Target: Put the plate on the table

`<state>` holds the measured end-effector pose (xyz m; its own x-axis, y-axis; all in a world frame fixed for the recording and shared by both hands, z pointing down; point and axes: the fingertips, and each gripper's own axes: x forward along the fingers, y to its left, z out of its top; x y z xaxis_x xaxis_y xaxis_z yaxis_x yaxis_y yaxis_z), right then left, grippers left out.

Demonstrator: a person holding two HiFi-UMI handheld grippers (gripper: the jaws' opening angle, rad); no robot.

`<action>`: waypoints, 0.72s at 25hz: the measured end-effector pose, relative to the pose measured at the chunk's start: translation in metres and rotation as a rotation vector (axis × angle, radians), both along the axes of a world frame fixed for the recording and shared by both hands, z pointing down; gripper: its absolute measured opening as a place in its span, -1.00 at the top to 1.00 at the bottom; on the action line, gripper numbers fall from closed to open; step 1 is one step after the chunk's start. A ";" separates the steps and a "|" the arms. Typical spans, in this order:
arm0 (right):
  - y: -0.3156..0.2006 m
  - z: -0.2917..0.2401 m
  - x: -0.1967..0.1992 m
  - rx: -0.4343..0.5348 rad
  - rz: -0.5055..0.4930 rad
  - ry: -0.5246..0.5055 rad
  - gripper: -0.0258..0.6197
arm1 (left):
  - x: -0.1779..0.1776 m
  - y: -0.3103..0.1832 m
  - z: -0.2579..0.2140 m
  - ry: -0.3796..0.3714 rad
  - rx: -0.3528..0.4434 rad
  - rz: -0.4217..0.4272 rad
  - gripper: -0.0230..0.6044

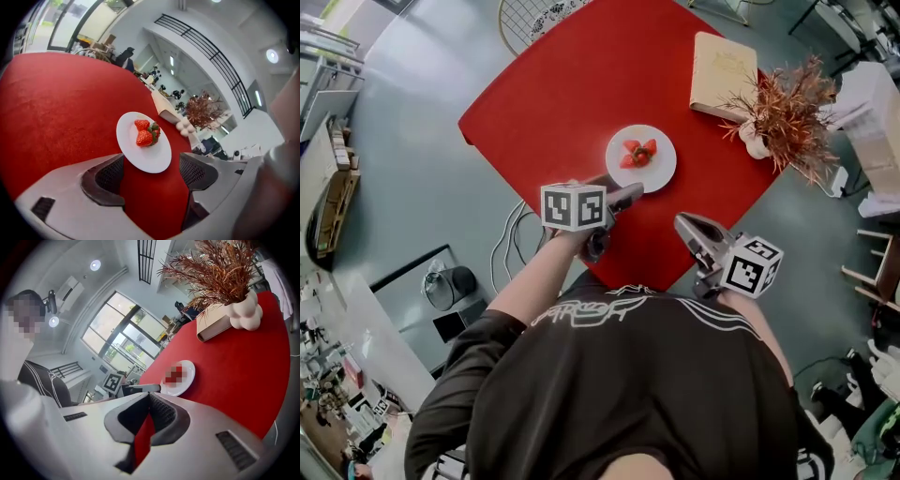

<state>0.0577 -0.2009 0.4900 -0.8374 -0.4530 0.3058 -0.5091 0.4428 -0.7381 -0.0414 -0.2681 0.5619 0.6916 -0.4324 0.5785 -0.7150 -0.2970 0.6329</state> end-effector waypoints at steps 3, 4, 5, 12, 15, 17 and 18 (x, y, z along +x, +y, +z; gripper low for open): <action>-0.001 -0.001 0.001 -0.010 -0.003 -0.013 0.90 | 0.000 0.009 0.005 -0.074 0.034 0.075 -0.22; -0.001 -0.002 0.001 -0.008 -0.006 -0.017 0.90 | 0.000 0.011 0.005 -0.099 0.044 0.097 -0.22; -0.001 -0.003 0.001 -0.007 -0.009 -0.018 0.90 | 0.001 0.013 0.005 -0.124 0.055 0.115 -0.22; -0.004 -0.012 -0.007 0.011 -0.032 -0.013 0.90 | -0.004 0.024 -0.012 -0.154 0.113 0.155 -0.21; -0.007 -0.022 -0.009 0.051 -0.041 -0.015 0.90 | -0.001 0.028 -0.031 -0.096 0.138 0.137 -0.21; -0.007 -0.026 -0.007 0.070 -0.046 -0.008 0.90 | 0.003 0.031 -0.048 -0.061 0.168 0.132 -0.14; -0.006 -0.027 -0.006 0.077 -0.052 -0.002 0.90 | 0.004 0.032 -0.057 -0.046 0.190 0.119 -0.01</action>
<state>0.0519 -0.2069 0.4630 -0.8610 -0.4310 0.2701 -0.4825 0.5240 -0.7019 -0.0378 -0.2361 0.5045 0.7191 -0.4536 0.5265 -0.6946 -0.4918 0.5250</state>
